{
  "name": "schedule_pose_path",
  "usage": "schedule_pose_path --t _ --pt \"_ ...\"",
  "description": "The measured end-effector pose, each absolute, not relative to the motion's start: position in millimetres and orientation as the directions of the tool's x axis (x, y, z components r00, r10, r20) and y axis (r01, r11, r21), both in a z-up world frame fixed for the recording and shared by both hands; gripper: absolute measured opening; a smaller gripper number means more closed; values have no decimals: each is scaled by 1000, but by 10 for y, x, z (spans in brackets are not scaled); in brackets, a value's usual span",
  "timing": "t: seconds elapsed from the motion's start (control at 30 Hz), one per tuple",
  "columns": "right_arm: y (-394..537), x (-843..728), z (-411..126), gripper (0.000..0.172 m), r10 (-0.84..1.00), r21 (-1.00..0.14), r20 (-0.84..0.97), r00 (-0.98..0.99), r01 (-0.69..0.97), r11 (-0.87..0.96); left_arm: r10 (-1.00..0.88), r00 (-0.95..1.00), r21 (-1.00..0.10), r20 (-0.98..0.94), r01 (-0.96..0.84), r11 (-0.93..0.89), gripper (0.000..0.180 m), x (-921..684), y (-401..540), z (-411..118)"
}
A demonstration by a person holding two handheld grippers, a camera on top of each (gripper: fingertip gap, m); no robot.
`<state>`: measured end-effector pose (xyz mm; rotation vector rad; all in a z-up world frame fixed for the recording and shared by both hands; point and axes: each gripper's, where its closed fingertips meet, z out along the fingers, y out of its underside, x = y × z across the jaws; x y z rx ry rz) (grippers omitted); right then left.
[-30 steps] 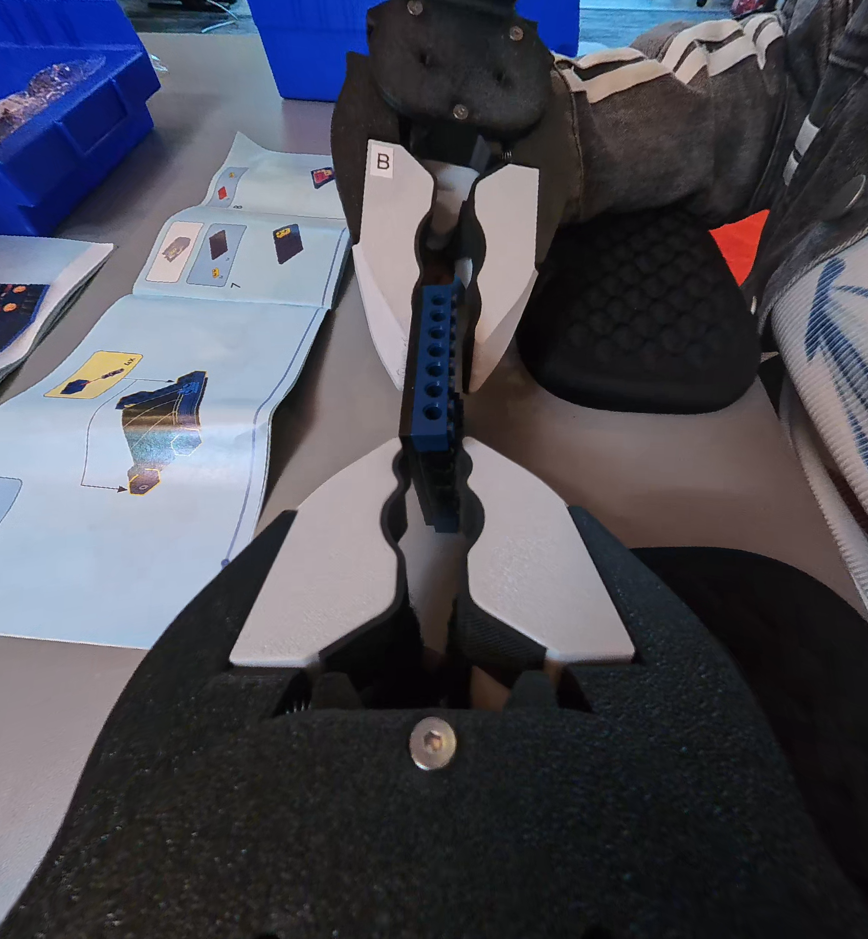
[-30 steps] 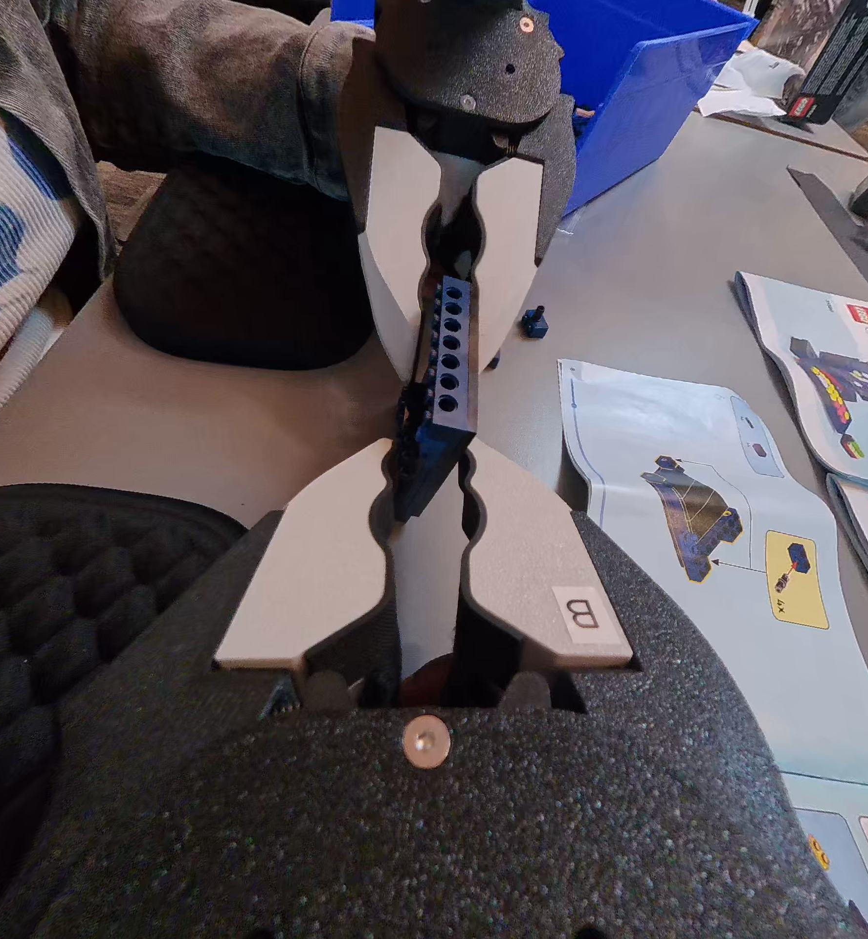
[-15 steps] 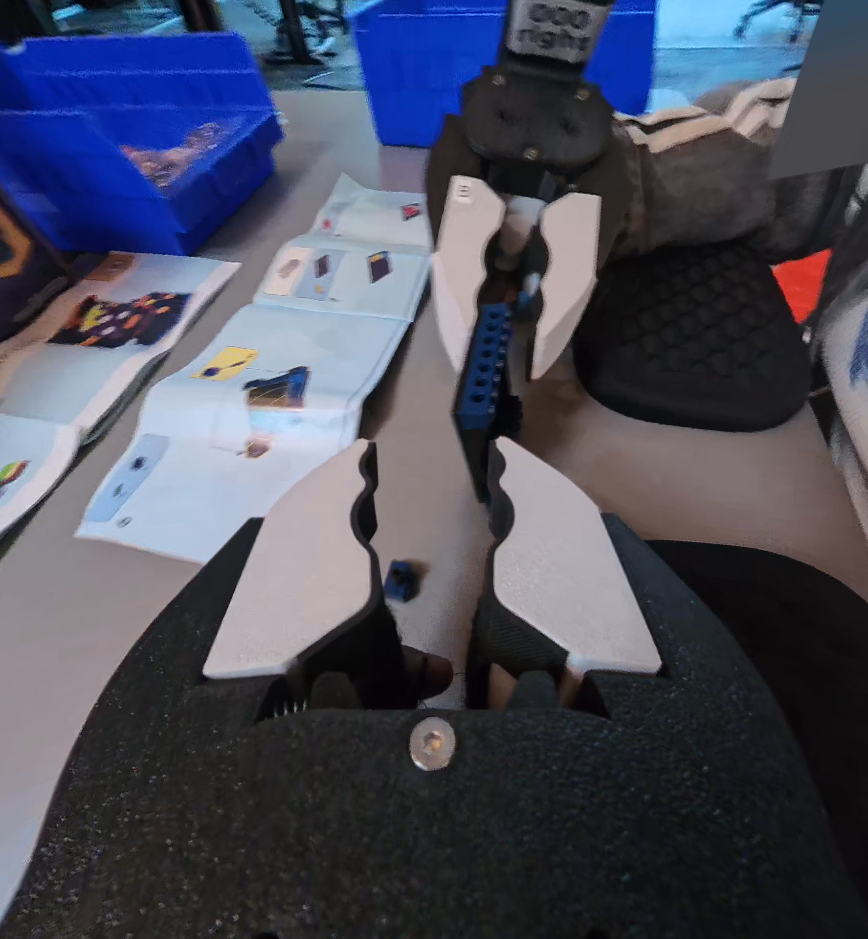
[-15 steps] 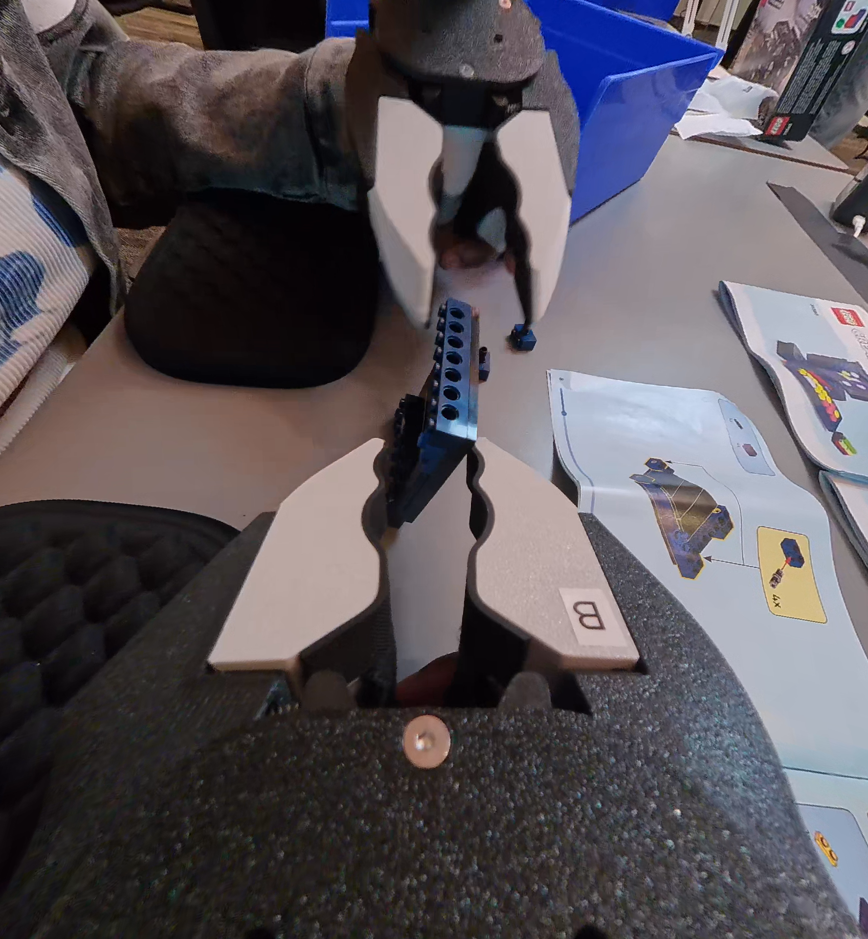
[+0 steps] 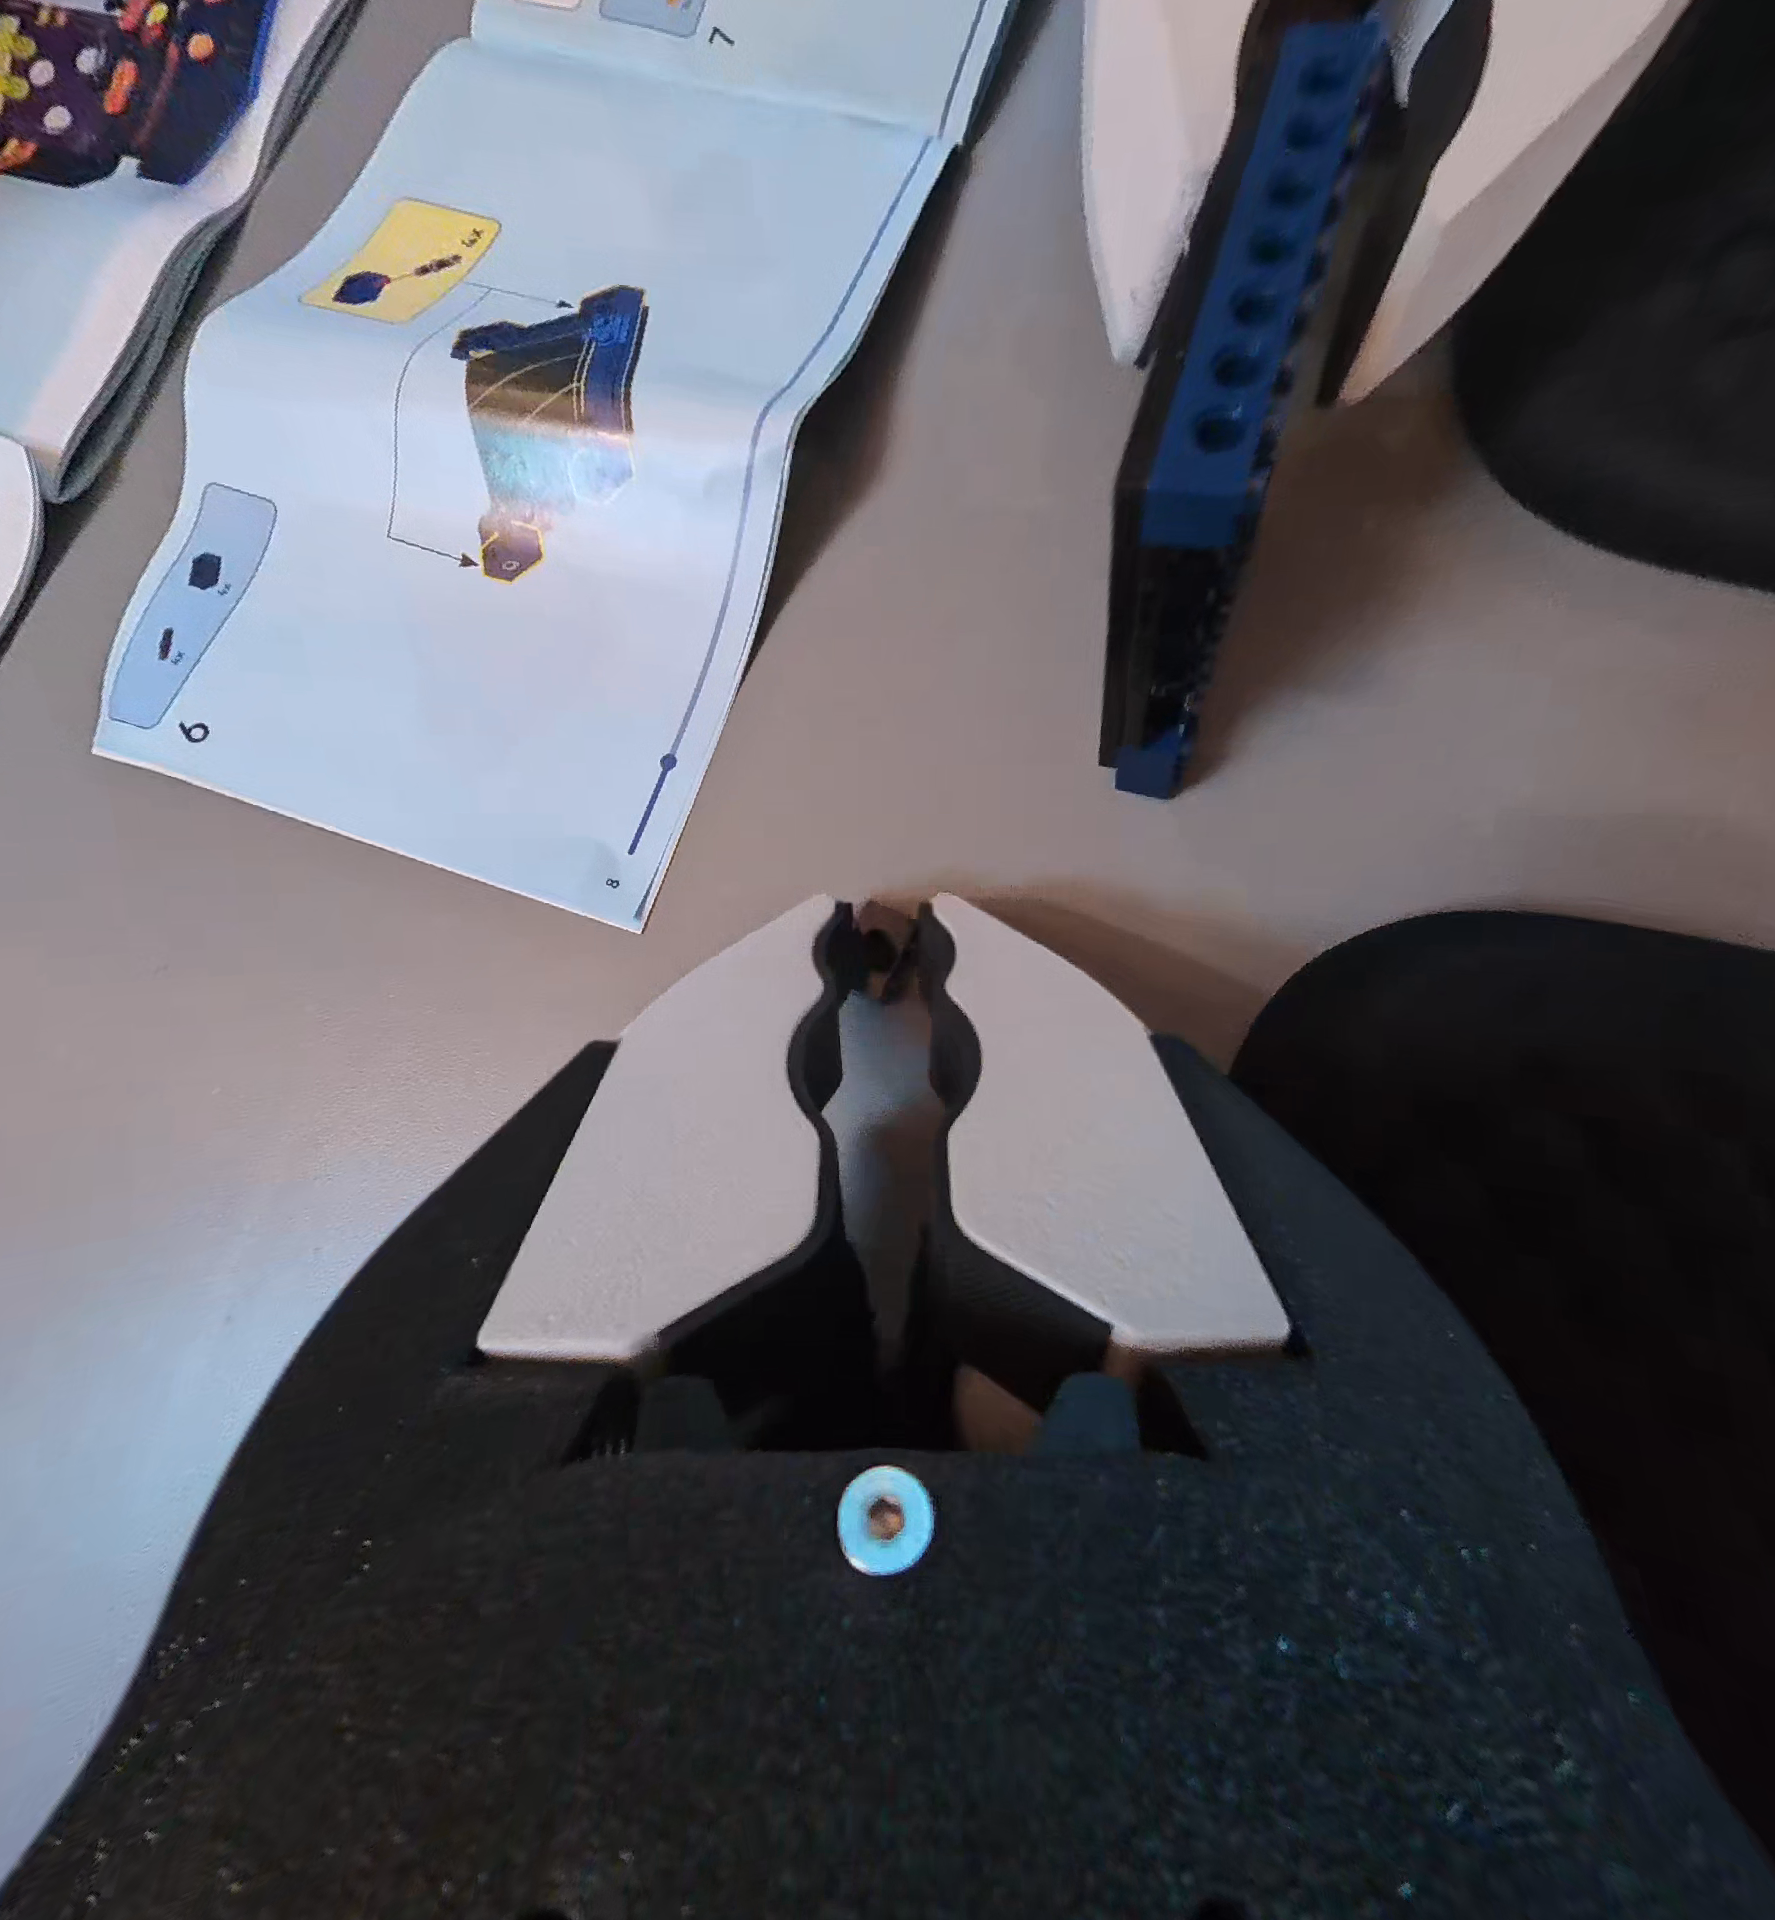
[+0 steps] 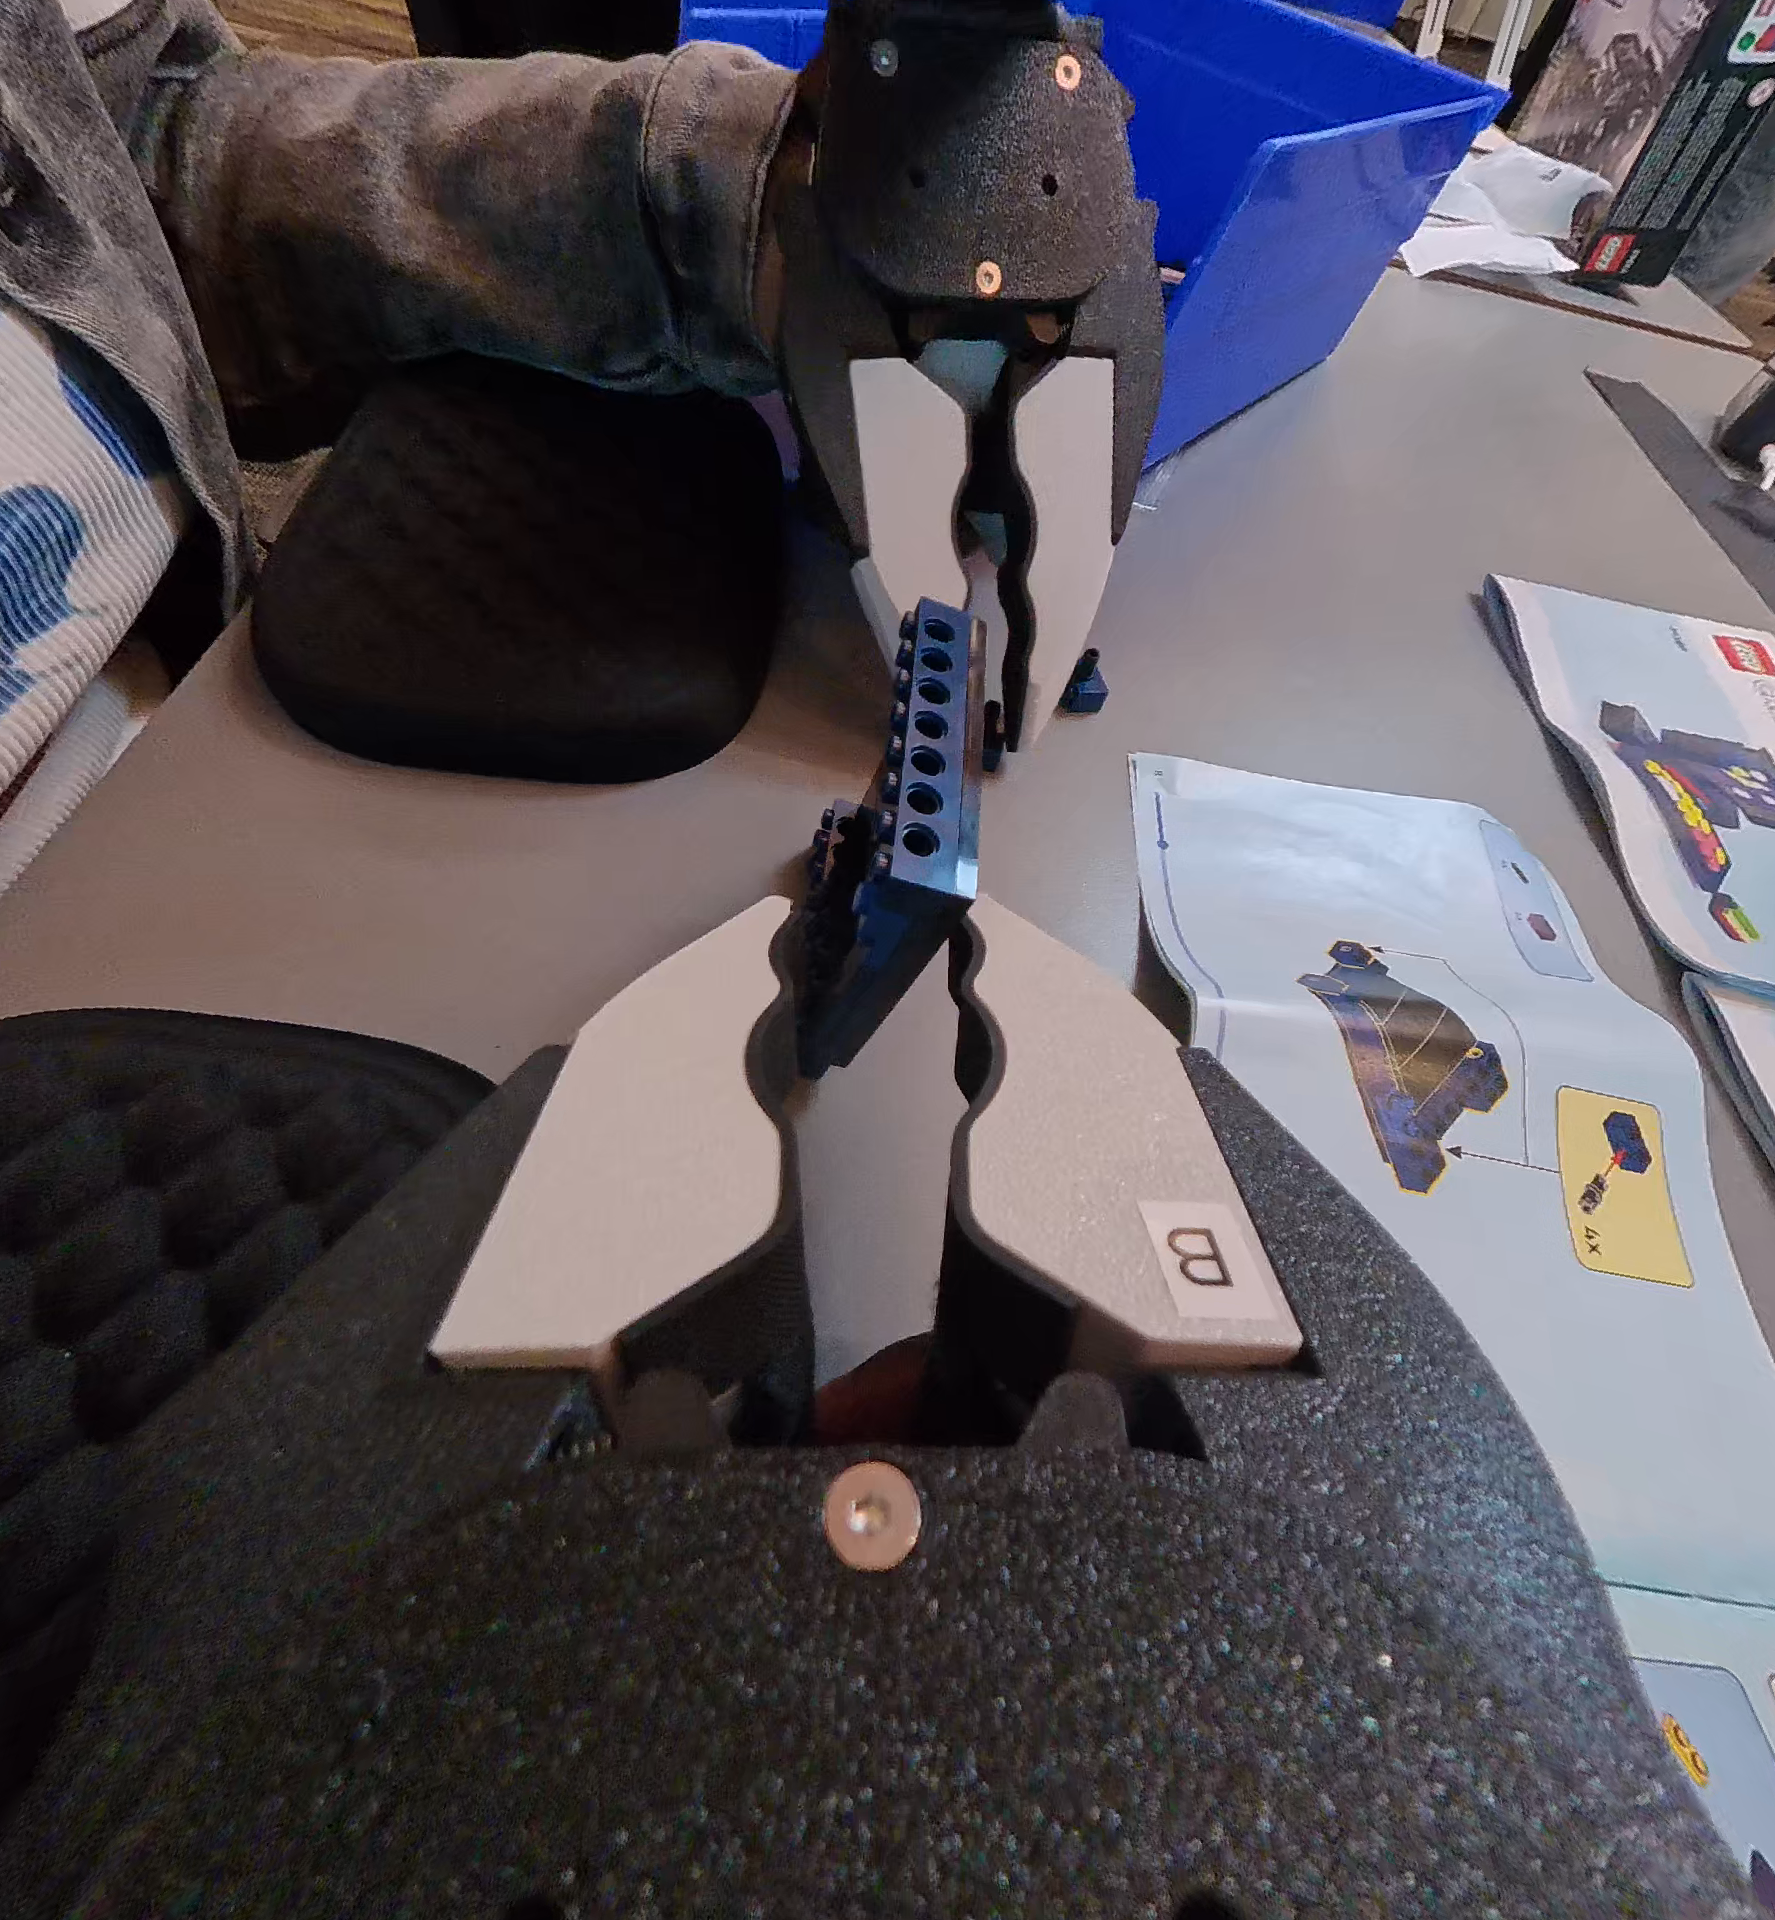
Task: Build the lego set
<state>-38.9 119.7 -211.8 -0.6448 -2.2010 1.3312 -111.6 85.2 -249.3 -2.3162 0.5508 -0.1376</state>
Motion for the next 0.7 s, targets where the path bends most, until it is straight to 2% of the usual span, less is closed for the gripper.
schedule_pose_path --t 0.07,0.13,0.2,0.27,0.33,0.47,0.53,0.6,0.7 --pt "1193 -388 -2123 26 614 -897 163 -773 143 418 -410 911 -702 -45 -321 -636 10 -1134 858 -2470" --pt "1193 -387 -2118 26 613 -898 163 -773 141 417 -354 935 -795 -20 -229 -561 10 -1158 952 -2268" --pt "1188 -387 -2098 28 614 -905 157 -774 137 403 -307 947 -922 92 -35 -386 10 -1159 1060 -1877" --pt "1181 -387 -2072 31 615 -913 144 -775 135 384 -328 908 -959 262 207 -195 10 -1163 1077 -1475" --pt "1185 -398 -2054 32 620 -919 136 -773 135 370 -394 837 -921 380 383 -76 10 -1161 1041 -1206" --pt "1189 -420 -2012 36 629 -931 123 -767 130 341 -502 710 -806 495 590 40 10 -1101 993 -893" --pt "1192 -432 -1988 34 634 -937 119 -764 124 326 -547 640 -742 539 668 50 10 -1049 990 -806" --pt "1173 -421 -1949 20 627 -944 132 -768 96 316 -582 587 -700 562 713 44 9 -987 999 -774" --pt "1180 -444 -1928 18 653 -945 131 -746 106 310 -579 544 -660 607 751 14 9 -972 1059 -854"
